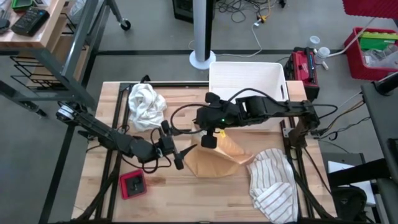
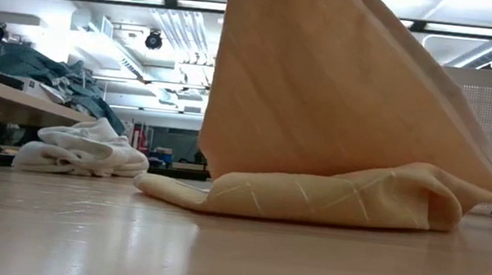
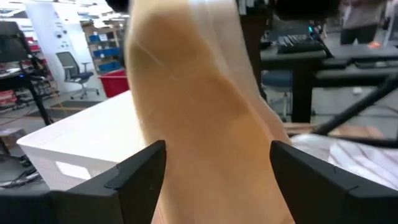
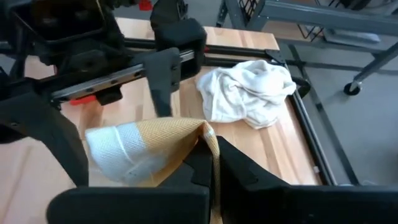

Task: Fold towel
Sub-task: Fold the yellow kitchen towel

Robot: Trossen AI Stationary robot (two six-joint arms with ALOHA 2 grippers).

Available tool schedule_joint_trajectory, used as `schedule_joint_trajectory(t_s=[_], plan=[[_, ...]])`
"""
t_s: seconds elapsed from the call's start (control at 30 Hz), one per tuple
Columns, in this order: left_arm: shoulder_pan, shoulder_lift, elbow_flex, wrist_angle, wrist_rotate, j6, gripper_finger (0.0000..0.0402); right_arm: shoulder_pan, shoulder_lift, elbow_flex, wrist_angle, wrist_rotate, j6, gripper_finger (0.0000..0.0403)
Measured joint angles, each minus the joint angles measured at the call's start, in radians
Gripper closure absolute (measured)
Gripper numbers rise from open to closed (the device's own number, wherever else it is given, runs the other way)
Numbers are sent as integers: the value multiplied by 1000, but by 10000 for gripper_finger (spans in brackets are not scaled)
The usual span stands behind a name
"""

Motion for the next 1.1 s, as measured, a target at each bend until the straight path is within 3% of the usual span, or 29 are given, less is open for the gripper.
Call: schedule_joint_trajectory(t_s=[0.33,0.77,0.93,1.1], plan=[[7,10,0,101,52,-6,116,0,6,0,7,120,16,403],[81,9,0,209,44,-91,138,0,7,0,46,124,16,403],[85,9,0,233,41,-93,178,1,7,0,48,123,22,403],[85,9,0,233,41,-93,258,1,7,-1,48,118,30,403]])
